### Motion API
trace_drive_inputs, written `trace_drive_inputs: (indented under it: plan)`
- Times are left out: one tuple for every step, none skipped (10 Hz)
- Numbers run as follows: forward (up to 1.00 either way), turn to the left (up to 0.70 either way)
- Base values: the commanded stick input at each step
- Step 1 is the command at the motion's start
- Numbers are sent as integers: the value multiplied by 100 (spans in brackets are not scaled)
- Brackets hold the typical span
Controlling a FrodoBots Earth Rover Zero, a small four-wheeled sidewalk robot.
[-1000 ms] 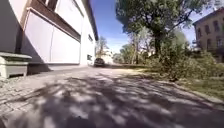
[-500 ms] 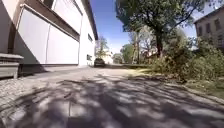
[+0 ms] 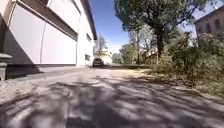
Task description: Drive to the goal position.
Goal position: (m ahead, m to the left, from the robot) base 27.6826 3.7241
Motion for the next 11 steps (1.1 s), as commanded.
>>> trace_drive_inputs:
  plan:
    - [100,0]
    - [100,0]
    - [100,0]
    - [100,0]
    - [100,0]
    - [100,0]
    - [100,0]
    - [100,0]
    - [100,0]
    - [100,0]
    - [100,0]
